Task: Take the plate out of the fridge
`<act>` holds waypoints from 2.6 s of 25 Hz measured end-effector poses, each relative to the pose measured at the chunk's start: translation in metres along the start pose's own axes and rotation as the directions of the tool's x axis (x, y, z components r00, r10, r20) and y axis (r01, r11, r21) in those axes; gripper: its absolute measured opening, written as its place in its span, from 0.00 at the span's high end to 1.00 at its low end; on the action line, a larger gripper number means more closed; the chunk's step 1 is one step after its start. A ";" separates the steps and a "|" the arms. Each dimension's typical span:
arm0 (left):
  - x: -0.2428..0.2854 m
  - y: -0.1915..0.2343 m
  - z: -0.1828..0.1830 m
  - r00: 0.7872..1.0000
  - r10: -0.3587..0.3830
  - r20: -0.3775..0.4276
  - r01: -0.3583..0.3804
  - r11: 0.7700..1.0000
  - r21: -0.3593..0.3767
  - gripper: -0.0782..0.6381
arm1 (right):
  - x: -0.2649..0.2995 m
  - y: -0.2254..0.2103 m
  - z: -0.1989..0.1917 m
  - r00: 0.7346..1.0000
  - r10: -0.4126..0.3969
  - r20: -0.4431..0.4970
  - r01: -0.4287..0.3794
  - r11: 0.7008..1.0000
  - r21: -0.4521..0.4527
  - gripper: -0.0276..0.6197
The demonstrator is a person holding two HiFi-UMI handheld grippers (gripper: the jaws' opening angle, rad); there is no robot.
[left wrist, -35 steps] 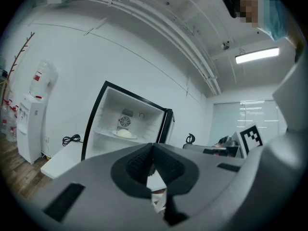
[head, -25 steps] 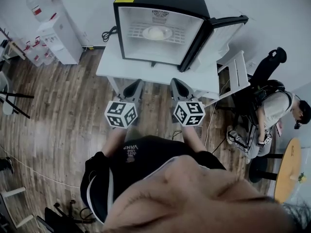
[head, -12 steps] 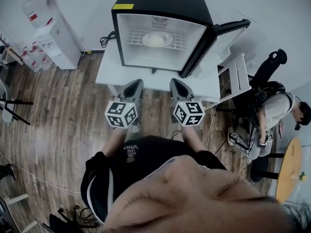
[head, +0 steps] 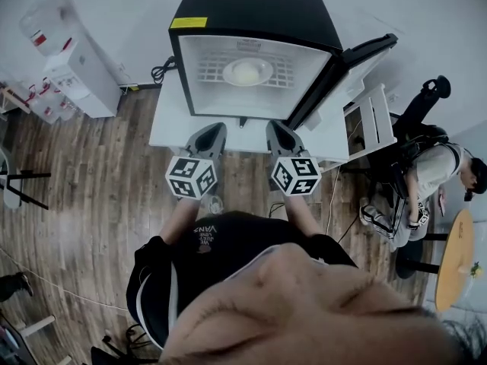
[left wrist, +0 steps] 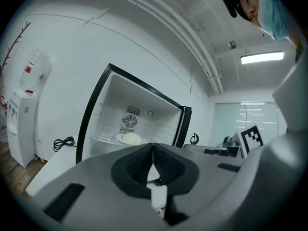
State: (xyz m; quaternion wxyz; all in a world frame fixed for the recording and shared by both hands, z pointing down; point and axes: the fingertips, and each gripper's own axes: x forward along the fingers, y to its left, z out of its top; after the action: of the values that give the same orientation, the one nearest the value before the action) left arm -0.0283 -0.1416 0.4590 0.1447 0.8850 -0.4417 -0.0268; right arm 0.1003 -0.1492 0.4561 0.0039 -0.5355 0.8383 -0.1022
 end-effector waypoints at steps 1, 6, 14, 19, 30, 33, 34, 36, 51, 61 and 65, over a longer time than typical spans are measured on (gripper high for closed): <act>0.004 0.004 0.001 1.000 -0.004 -0.002 0.004 1.000 0.000 0.87 | 0.005 -0.001 0.001 1.000 -0.004 0.001 0.004 1.000 0.000 0.94; 0.023 0.021 0.007 0.999 -0.033 -0.014 0.033 0.999 0.007 0.87 | 0.029 -0.007 0.003 1.000 -0.029 0.001 0.029 1.000 0.003 0.94; 0.047 0.048 0.016 0.997 -0.064 -0.035 0.065 0.998 0.020 0.87 | 0.063 -0.013 0.009 0.998 -0.061 0.002 0.061 0.998 0.004 0.94; 0.057 0.062 0.017 0.995 -0.090 -0.043 0.091 0.996 0.014 0.87 | 0.079 -0.014 0.008 0.996 -0.086 0.003 0.086 0.996 0.006 0.94; 0.078 0.070 0.016 0.987 -0.147 -0.061 0.147 0.989 -0.012 0.87 | 0.088 -0.026 0.006 0.990 -0.142 -0.008 0.142 0.990 0.010 0.94; 0.082 0.071 0.013 0.987 -0.146 -0.068 0.145 0.989 -0.020 0.87 | 0.091 -0.030 0.007 0.990 -0.142 -0.010 0.142 0.990 0.009 0.94; 0.084 0.072 0.013 0.988 -0.142 -0.068 0.141 0.990 -0.022 0.87 | 0.092 -0.032 0.008 0.990 -0.141 -0.010 0.141 0.990 0.008 0.94; 0.088 0.073 0.013 0.989 -0.134 -0.067 0.133 0.991 -0.025 0.87 | 0.095 -0.036 0.009 0.990 -0.137 -0.010 0.137 0.991 0.007 0.94; 0.117 0.076 0.020 0.997 -0.058 -0.048 0.057 0.998 -0.039 0.87 | 0.123 -0.061 0.027 0.998 -0.056 -0.013 0.056 0.998 -0.011 0.94; 0.135 0.084 0.030 1.000 -0.015 -0.023 0.014 0.999 -0.038 0.87 | 0.140 -0.073 0.032 1.000 -0.015 -0.017 0.014 1.000 -0.015 0.94; 0.140 0.087 0.033 1.000 -0.003 -0.018 0.002 0.999 -0.040 0.87 | 0.147 -0.076 0.034 1.000 -0.001 -0.016 0.001 1.000 -0.015 0.94</act>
State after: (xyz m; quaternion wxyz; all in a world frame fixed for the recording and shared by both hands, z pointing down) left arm -0.0164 -0.3094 0.4633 0.1660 0.8827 -0.4388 -0.0279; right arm 0.1096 -0.3176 0.4512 -0.0070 -0.5350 0.8388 -0.1004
